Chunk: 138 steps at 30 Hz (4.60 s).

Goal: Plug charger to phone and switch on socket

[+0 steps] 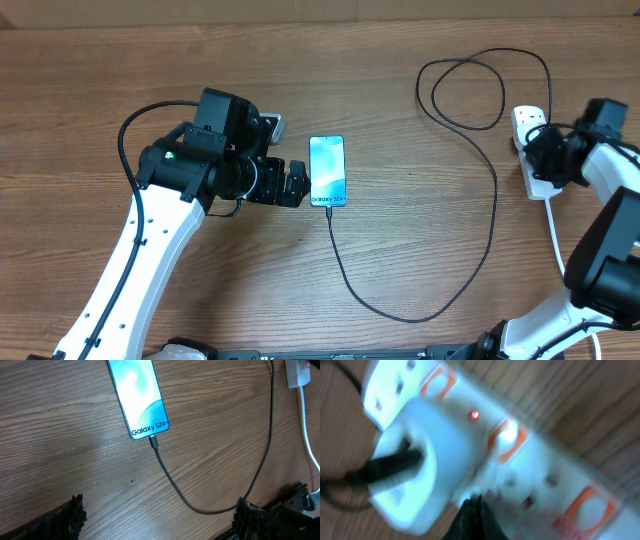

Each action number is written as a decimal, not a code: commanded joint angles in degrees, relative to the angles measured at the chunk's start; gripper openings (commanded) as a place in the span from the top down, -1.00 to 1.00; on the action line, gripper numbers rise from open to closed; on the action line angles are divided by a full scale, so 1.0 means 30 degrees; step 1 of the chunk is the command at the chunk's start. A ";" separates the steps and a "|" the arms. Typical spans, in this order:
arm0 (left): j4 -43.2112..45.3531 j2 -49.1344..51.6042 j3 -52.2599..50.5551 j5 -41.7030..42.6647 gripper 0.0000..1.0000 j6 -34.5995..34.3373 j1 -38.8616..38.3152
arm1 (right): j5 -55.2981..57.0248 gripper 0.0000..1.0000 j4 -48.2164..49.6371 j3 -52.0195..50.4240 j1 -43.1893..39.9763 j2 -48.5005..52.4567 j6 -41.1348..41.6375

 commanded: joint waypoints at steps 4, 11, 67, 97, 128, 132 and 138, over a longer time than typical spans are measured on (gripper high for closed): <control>0.0000 -0.0102 0.0029 -0.0124 -0.99 0.0007 -0.0066 | 0.2157 0.92 -0.3665 0.1202 -0.0087 -0.3657 0.0583; 0.0000 -0.0102 0.0029 -0.0124 -0.99 0.0007 -0.0066 | 0.1690 0.92 -0.6222 0.1209 0.0634 -1.0032 0.0255; 0.0342 -0.0087 0.0029 -0.0124 -0.99 0.0000 -0.0066 | -0.2455 -1.00 -1.4710 0.1202 1.1271 -2.1981 -0.5107; 0.2710 -1.0520 -0.2208 -0.3118 -0.99 0.0015 0.4051 | -0.2455 -1.00 -1.4710 0.1202 1.1271 -2.1981 -0.5100; 1.1628 -2.0320 -1.6167 -0.1603 -0.99 -0.0423 0.5683 | -0.2455 -1.00 -1.4710 0.1202 1.1271 -2.1981 -0.5107; 1.3005 -2.2447 -1.8302 -0.2484 -0.99 -0.2499 0.5690 | -0.2455 -1.00 -1.4710 0.1202 1.1271 -2.1981 -0.5107; 1.5205 -2.4560 -2.0728 -0.2761 -0.99 -0.3300 0.5690 | -0.2455 -1.00 -1.4710 0.1202 1.1271 -2.1981 -0.5107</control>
